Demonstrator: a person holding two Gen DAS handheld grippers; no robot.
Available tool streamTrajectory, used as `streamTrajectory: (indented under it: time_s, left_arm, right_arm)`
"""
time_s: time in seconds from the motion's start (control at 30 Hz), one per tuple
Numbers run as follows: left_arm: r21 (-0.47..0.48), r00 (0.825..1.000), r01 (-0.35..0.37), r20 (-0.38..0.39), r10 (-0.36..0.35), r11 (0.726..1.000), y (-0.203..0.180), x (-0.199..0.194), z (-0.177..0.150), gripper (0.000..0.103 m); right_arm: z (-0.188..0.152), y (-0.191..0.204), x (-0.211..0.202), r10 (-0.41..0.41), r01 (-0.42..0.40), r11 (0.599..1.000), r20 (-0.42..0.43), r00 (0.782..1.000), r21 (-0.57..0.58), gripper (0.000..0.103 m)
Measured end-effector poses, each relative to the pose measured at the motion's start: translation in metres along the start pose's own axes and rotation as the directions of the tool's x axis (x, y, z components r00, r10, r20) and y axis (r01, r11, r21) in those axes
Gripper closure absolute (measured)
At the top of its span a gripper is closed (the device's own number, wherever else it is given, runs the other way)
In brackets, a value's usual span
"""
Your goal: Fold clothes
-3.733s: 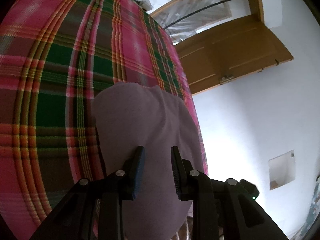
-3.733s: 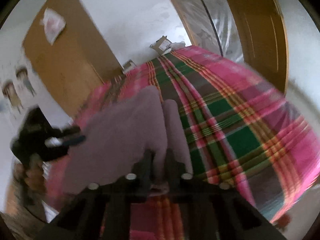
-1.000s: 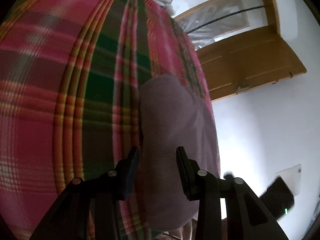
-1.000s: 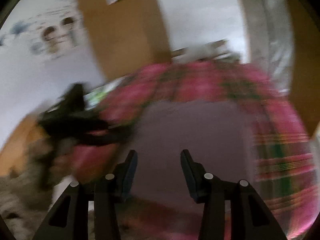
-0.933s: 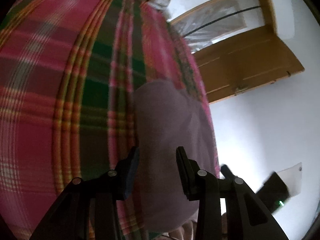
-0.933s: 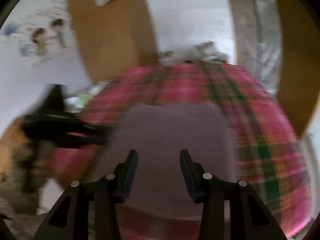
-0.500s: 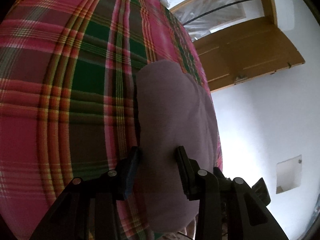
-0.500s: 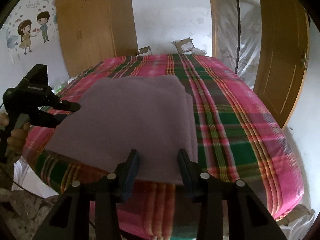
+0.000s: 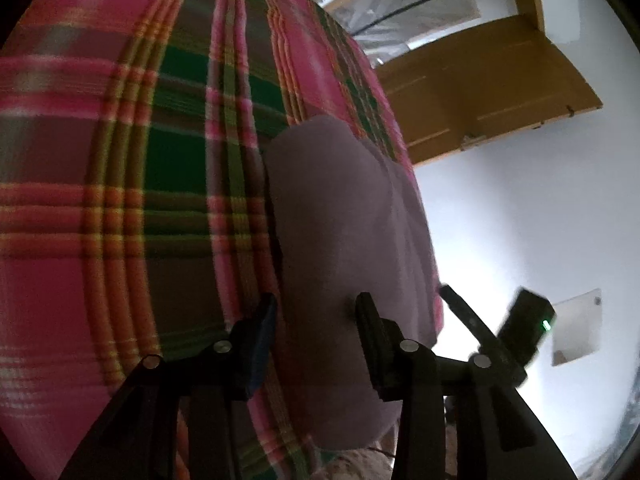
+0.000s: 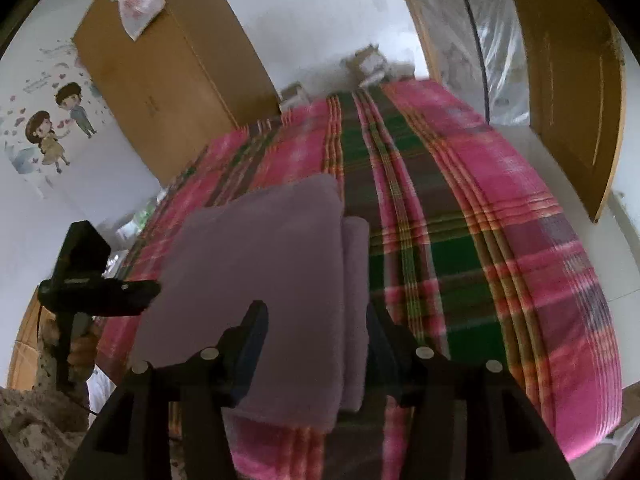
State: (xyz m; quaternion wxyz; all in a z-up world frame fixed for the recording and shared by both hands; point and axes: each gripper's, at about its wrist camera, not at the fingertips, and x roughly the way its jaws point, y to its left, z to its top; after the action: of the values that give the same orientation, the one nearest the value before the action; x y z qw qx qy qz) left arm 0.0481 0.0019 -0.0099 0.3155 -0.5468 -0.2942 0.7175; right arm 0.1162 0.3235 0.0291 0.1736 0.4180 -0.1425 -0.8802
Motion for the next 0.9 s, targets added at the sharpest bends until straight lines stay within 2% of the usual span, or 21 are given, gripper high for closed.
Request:
streamTrajectory:
  time_s: [0.2, 0.33, 0.63, 0.83, 0.9]
  left_arm:
    - [-0.052, 0.994, 0.070, -0.077, -0.074, 0.996, 0.012, 0.008, 0.006, 0.056]
    - [-0.121, 0.985, 0.123, -0.107, -0.136, 0.985, 0.022, 0.012, 0.009, 0.056]
    - [-0.160, 0.974, 0.136, -0.157, -0.161, 0.978, 0.023, 0.020, 0.014, 0.056]
    - [-0.174, 0.975, 0.133, -0.154, -0.160, 0.976, 0.032, 0.008, 0.003, 0.056]
    - [-0.167, 0.977, 0.127, -0.148, -0.152, 0.978, 0.029, 0.007, 0.000, 0.056]
  right_arm:
    - [0.020, -0.025, 0.036, 0.104, -0.095, 0.992, -0.128, 0.986, 0.079, 0.047]
    - [0.031, -0.040, 0.050, 0.202, -0.178, 0.972, -0.158, 0.966, 0.153, 0.044]
    - [0.048, -0.042, 0.070, 0.326, -0.290, 0.940, -0.227, 0.918, 0.178, 0.036]
    - [0.044, -0.045, 0.068, 0.359, -0.325, 0.928, -0.212, 0.909, 0.181, 0.036]
    - [0.042, -0.048, 0.066, 0.360, -0.324, 0.927, -0.205, 0.910, 0.190, 0.044]
